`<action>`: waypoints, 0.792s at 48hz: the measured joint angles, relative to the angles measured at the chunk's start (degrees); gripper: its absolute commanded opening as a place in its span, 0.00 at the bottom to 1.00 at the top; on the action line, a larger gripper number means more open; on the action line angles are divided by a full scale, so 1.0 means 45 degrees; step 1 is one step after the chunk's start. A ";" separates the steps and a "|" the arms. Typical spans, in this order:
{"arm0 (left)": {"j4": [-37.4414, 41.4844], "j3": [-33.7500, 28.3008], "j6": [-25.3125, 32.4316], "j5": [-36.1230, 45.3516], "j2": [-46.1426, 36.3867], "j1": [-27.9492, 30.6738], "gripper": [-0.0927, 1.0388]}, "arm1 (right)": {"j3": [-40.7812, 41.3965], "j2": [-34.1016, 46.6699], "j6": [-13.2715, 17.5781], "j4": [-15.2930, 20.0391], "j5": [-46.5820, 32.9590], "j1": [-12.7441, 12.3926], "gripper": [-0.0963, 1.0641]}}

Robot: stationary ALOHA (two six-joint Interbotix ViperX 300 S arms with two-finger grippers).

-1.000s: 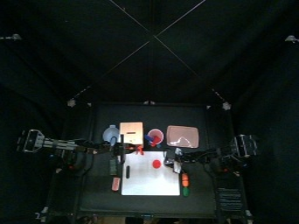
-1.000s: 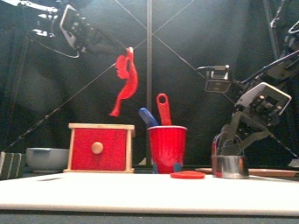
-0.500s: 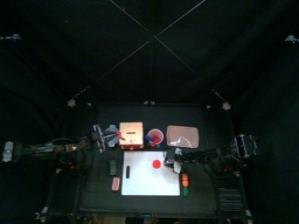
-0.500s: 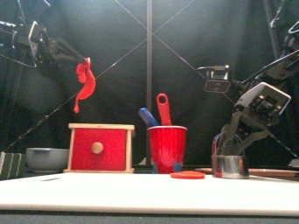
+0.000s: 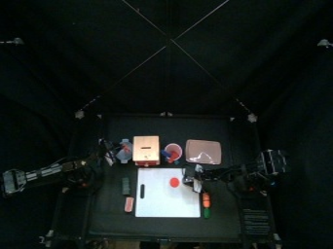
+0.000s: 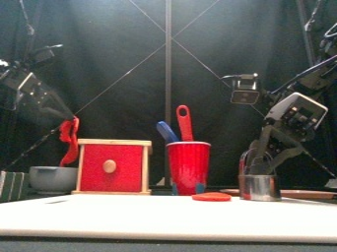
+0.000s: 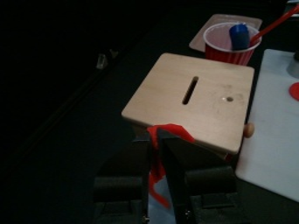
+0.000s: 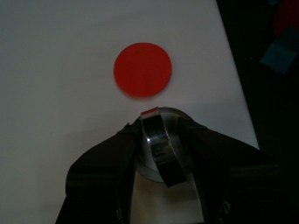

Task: Get the cutter from the drawer then cut the dough then place the extra dough in the bowl
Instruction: Place the extra dough in the bowl

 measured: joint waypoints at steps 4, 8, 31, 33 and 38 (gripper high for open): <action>-0.0527 0.0039 -0.0020 0.0430 0.0000 0.0293 0.79 | -0.0020 0.0000 0.0000 -0.0020 0.0000 -0.0020 0.76; -0.0703 0.0059 0.0000 0.0762 0.0000 0.0391 0.85 | -0.0020 0.0000 -0.0020 -0.0020 0.0020 -0.0020 0.76; -0.1406 0.0059 0.0000 0.1582 0.0039 0.0488 0.85 | -0.0234 0.0078 0.0000 -0.0117 0.0176 0.0020 0.76; -0.1406 0.0059 0.0000 0.1602 0.0059 0.0488 0.85 | -0.0273 0.0078 0.0000 -0.0117 0.0195 0.0020 0.76; -0.1406 0.0039 -0.0020 0.1641 0.0039 0.0449 0.85 | -0.0391 0.0098 0.0000 -0.0137 0.0449 0.0020 0.76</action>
